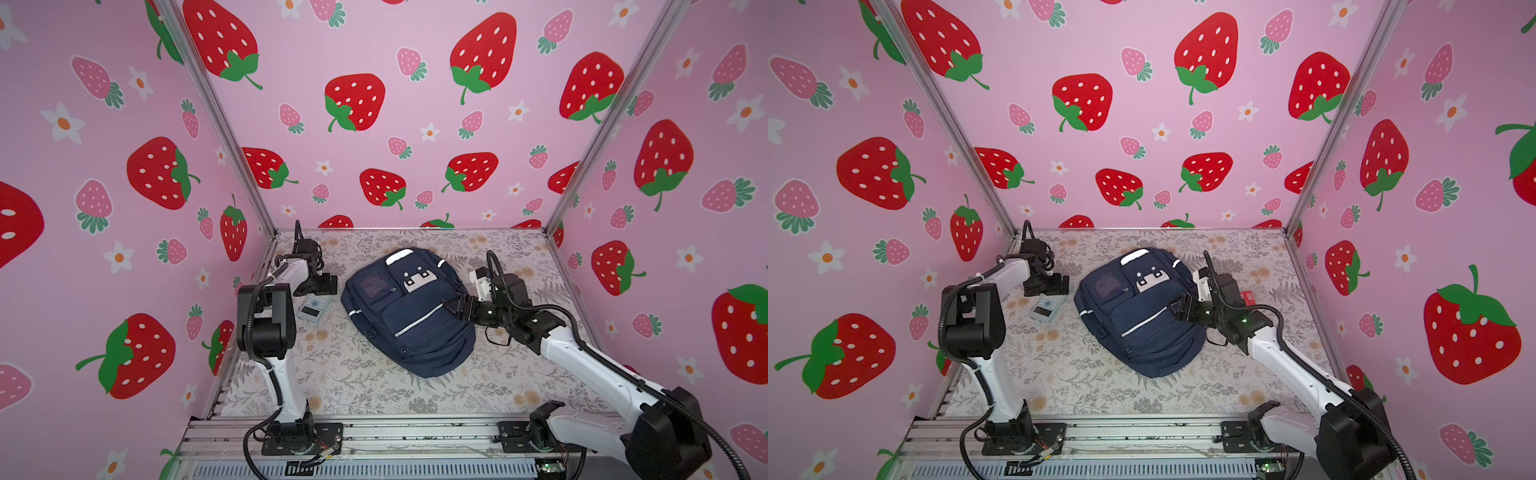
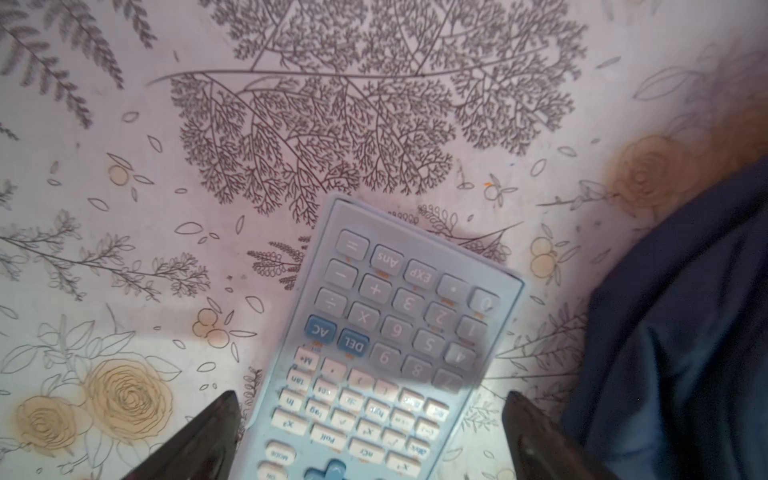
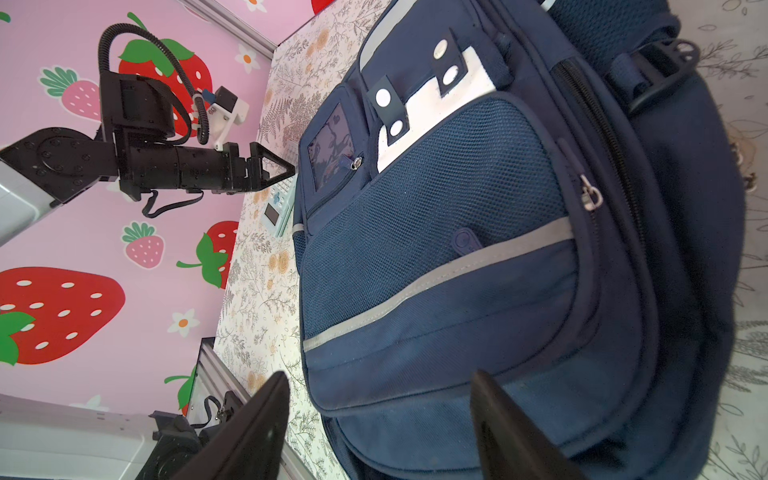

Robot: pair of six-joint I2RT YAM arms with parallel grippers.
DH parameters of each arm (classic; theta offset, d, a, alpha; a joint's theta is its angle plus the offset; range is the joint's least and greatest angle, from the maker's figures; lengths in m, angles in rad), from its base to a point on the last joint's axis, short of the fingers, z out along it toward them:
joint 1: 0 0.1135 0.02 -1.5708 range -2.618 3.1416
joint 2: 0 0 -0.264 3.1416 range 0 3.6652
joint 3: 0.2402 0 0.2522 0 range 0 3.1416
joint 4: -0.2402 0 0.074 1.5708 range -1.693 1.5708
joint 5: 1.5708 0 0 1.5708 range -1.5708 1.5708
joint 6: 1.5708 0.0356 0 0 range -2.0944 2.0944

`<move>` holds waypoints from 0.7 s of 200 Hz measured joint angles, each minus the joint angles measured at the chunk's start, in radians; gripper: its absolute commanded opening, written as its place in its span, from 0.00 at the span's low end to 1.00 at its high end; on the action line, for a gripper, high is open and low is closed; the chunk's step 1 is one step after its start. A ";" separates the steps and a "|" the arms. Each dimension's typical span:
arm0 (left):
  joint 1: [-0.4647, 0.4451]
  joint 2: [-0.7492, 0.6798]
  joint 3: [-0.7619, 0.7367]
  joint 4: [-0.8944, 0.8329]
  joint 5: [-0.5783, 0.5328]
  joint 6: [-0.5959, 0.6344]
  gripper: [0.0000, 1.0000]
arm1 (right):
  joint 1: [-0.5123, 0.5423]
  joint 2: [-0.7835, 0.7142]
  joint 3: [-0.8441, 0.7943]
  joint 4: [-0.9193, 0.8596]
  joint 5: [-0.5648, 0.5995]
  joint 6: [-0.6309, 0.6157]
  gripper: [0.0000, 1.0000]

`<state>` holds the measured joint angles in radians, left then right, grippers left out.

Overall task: Pack the student bag
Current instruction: 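Grasp the light-blue calculator with the left gripper and lift it, then carry the calculator over the backpack toward the right gripper while right approaches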

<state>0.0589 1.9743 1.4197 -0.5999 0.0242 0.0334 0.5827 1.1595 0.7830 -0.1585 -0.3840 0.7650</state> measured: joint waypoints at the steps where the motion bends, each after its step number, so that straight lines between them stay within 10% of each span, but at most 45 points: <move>1: 0.000 0.000 0.000 0.000 0.001 0.001 0.99 | 0.000 0.000 0.000 0.000 0.000 0.000 0.71; 140: 0.009 0.175 0.180 -0.075 -0.021 0.011 0.88 | 0.005 -0.006 0.000 -0.028 0.016 0.000 0.68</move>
<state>0.0681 2.1490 1.5997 -0.6746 0.0032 0.0444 0.5873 1.1530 0.7830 -0.1864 -0.3683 0.7647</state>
